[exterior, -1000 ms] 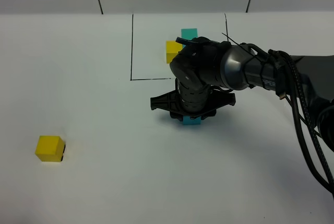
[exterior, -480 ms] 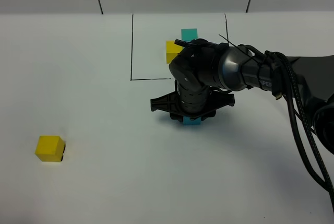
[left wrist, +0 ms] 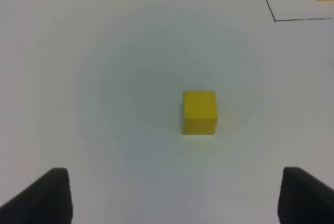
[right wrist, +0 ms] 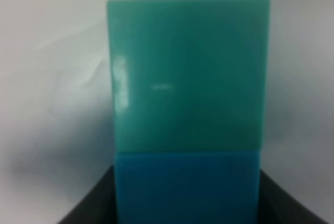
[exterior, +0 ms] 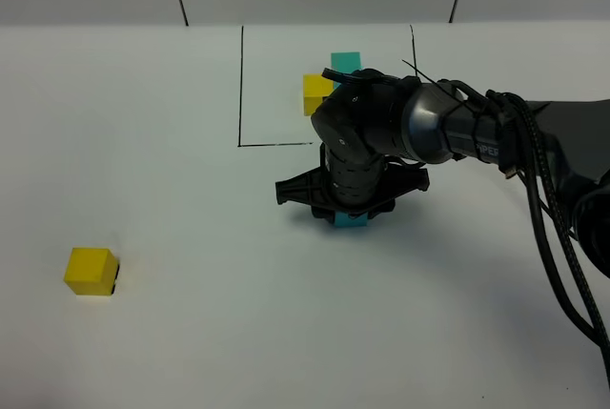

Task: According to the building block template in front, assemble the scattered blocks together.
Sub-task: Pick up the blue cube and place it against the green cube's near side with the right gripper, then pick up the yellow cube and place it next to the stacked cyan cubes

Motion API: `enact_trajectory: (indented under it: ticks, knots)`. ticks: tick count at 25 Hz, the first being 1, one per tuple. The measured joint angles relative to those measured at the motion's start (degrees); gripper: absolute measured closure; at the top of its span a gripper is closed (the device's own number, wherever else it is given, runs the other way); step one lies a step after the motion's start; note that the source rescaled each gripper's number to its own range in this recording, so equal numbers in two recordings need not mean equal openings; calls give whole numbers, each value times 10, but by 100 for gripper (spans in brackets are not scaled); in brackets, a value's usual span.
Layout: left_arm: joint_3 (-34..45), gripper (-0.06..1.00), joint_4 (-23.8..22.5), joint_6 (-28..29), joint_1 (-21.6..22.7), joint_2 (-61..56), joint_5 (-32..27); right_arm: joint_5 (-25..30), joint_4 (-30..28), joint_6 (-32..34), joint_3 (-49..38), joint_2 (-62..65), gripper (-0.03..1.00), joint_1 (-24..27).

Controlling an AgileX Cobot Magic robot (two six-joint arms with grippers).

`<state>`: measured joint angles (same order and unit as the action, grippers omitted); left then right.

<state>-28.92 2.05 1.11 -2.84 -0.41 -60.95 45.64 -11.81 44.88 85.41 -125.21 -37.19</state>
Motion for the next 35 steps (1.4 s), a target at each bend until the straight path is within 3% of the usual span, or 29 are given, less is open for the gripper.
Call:
enact_trajectory:
  ticks: [9,12,16,24,26,31,35]
  knots:
    - [0,10,0,0,0,0,0,-1,9,-8,0,1,95,4]
    - [0,10,0,0,0,0,0,-3,10,-8,0,1,90,6]
    - [0,10,0,0,0,0,0,-2,8,-8,-2,4,72,8]
    - [0,10,0,0,0,0,0,-3,8,-10,-3,40,12,8]
    - [0,10,0,0,0,0,0,0,7,-21,-4,56,2,8]
    - [0,10,0,0,0,0,0,25,-5,-72,-4,93,-3,26]
    - [0,10,0,0,0,0,0,55,-5,-128,-5,118,-3,71]
